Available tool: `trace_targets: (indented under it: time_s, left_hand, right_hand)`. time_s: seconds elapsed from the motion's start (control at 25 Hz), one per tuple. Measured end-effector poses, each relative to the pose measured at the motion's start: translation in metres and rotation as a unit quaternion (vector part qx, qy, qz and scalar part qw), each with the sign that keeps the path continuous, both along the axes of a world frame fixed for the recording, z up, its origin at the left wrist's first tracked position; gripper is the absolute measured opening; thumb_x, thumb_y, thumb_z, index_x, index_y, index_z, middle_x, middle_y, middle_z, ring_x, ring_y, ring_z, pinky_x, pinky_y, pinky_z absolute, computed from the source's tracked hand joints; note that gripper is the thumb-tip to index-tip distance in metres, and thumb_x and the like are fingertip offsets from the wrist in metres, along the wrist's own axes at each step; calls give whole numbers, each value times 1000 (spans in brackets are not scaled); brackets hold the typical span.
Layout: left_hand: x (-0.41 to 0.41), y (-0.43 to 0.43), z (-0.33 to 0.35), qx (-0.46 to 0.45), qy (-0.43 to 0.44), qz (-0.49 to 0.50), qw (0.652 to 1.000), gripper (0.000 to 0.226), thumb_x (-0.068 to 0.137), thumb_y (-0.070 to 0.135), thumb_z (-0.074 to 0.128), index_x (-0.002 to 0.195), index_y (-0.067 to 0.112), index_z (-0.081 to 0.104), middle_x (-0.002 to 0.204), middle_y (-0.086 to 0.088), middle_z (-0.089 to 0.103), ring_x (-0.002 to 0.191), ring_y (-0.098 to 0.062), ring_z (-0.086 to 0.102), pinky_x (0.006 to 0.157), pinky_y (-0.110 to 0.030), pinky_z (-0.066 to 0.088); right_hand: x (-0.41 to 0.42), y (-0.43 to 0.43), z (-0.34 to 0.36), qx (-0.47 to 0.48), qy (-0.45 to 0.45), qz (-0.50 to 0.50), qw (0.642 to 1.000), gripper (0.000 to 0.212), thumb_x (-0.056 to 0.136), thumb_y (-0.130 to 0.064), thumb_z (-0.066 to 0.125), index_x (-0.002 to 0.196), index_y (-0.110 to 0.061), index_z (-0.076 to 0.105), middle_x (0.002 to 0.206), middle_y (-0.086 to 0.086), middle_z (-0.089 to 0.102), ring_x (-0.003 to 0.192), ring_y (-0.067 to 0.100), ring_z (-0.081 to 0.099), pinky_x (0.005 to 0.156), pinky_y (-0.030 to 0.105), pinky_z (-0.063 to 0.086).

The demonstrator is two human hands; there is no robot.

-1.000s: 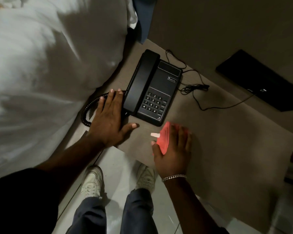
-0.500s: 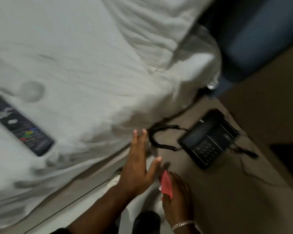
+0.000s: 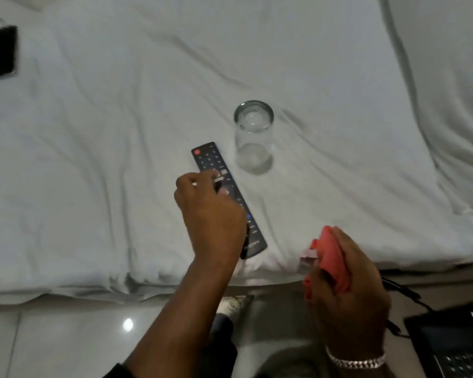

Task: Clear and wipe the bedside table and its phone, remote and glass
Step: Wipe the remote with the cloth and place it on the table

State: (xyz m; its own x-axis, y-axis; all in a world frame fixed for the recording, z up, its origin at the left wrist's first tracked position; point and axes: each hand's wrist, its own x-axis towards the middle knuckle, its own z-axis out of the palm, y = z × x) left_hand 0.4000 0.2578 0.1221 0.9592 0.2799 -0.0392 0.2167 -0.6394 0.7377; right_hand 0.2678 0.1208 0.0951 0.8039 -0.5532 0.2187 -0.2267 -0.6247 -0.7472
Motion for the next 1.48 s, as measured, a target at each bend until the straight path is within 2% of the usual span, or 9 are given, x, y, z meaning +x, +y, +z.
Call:
trace_targets:
  time_s: [0.12,0.24,0.48,0.6,0.76,0.92,1.08,1.28,1.48]
  left_hand:
    - [26,-3,-3,25,121,-12,992,62,81,25,73,132,13,40,126,-9,44,106,-25,54,81,-26,39]
    - [30,-7,3,-68,157,-7,985,85,76,13,73,144,23,24,123,-2,54,96,-16,58,79,-28,46]
    - [-42,-4,21,-217,197,-120,948,56,75,-1,67,120,27,51,79,13,69,65,1,64,54,-6,46]
    - [-94,-22,11,-382,295,-197,853,52,82,-4,64,121,29,55,91,-8,71,71,-17,68,60,-26,56]
    - [-162,-74,-21,-524,431,-176,713,32,91,34,58,117,15,64,108,-21,68,100,-37,61,92,-53,46]
    - [-244,-128,-32,-467,520,-262,666,29,96,34,50,109,14,68,99,-11,72,90,-25,67,79,-35,56]
    - [-318,-186,-33,-464,600,-229,610,41,103,29,31,124,3,55,101,-14,64,89,-21,63,78,-32,56]
    - [-396,-213,-61,-424,683,-290,520,62,96,48,40,134,2,52,134,-19,56,113,-29,62,92,-42,57]
    - [-462,-226,-69,-352,689,-371,514,39,98,15,33,101,6,71,89,-14,74,81,-24,72,70,-29,61]
  right_hand:
    - [-6,11,6,62,25,-24,998,60,74,-12,66,133,-17,58,129,4,65,117,25,64,98,52,52]
    - [-7,22,21,100,39,-62,992,68,70,-32,71,135,-22,55,129,-4,66,115,15,65,97,39,54]
    - [-17,28,50,207,-1,-74,975,62,62,-17,80,122,-19,65,115,-18,71,99,-11,66,80,1,47]
    - [-49,21,50,205,-38,-120,971,57,64,-12,79,120,-11,65,120,-16,69,111,-5,64,90,6,46]
    - [-116,0,40,183,-29,-197,963,50,76,-11,73,124,-13,63,129,-5,67,122,7,60,100,24,50]
    - [-183,-57,18,49,9,-235,971,40,91,-21,57,131,-16,55,135,6,60,127,22,57,100,47,51]
    - [-271,-64,19,52,176,-239,954,51,89,-29,38,138,-23,51,142,-4,54,136,13,44,115,38,38]
    - [-376,-61,38,90,196,-310,926,53,80,-26,53,133,-31,55,133,-12,59,127,10,52,106,31,46]
    - [-411,-120,19,35,195,-407,892,63,68,-13,62,130,-16,59,138,6,59,133,29,49,112,36,37]
